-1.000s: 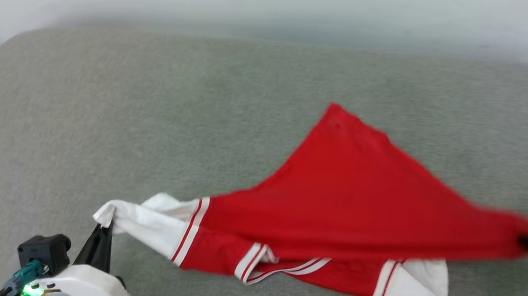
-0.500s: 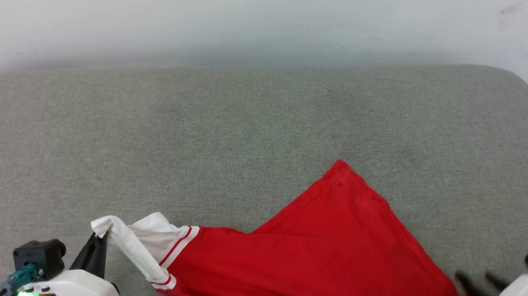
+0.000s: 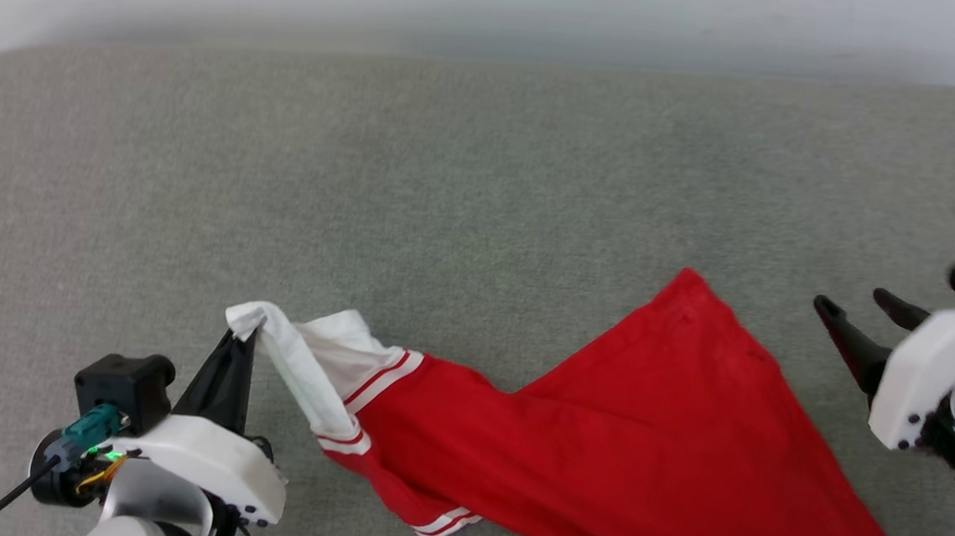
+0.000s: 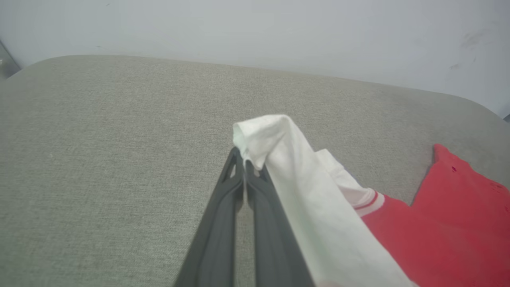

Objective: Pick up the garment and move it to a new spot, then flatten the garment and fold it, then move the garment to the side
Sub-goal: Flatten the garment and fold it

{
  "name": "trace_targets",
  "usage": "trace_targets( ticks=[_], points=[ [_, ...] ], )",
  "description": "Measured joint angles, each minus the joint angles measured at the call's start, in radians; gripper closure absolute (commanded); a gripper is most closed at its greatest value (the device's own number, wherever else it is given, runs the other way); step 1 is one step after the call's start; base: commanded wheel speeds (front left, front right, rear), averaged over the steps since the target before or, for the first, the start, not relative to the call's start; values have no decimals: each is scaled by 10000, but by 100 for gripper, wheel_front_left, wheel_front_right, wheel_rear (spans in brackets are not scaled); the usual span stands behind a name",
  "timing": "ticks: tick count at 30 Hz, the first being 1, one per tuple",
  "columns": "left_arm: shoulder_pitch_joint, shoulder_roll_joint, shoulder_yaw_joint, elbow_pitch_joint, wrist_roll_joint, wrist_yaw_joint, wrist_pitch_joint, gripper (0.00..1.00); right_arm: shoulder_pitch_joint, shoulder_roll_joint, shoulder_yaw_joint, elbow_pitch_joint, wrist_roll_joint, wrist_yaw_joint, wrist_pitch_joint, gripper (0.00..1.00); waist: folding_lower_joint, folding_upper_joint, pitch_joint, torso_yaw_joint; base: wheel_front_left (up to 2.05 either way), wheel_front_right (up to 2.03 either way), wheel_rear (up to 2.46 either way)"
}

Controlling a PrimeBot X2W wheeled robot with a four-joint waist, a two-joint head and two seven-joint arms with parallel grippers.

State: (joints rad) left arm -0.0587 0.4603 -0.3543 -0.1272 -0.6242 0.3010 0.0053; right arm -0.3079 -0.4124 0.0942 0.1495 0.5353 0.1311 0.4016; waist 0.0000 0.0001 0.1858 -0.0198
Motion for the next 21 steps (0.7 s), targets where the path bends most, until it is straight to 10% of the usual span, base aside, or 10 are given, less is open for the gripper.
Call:
trace_targets(
  ticks=[8,17,19,20,21],
  points=[
    [-733,-389,-422,-176,385,-102,-336,100,-2452,-495,1237,694,564,0,4911,0,2,0,960,745,0,0,0],
    [-1302,-872,-863,196,491,-376,-635,100,-3111,-426,2161,1870,802,-2,5708,0,1,0,1813,1644,0,0,0],
    [-1327,-888,-851,316,483,-418,-686,100,-3182,-504,2320,2010,913,-4,5762,77,1,0,1869,1746,0,0,0],
    [-1326,-884,-844,391,470,-420,-704,100,-3222,-539,2405,2057,961,-4,5764,100,1,0,1853,1759,0,0,0],
    [-1326,-886,-840,439,458,-426,-708,100,-3239,-556,2462,2115,1032,-4,5758,100,1,0,1812,1757,0,0,0]
  ],
)
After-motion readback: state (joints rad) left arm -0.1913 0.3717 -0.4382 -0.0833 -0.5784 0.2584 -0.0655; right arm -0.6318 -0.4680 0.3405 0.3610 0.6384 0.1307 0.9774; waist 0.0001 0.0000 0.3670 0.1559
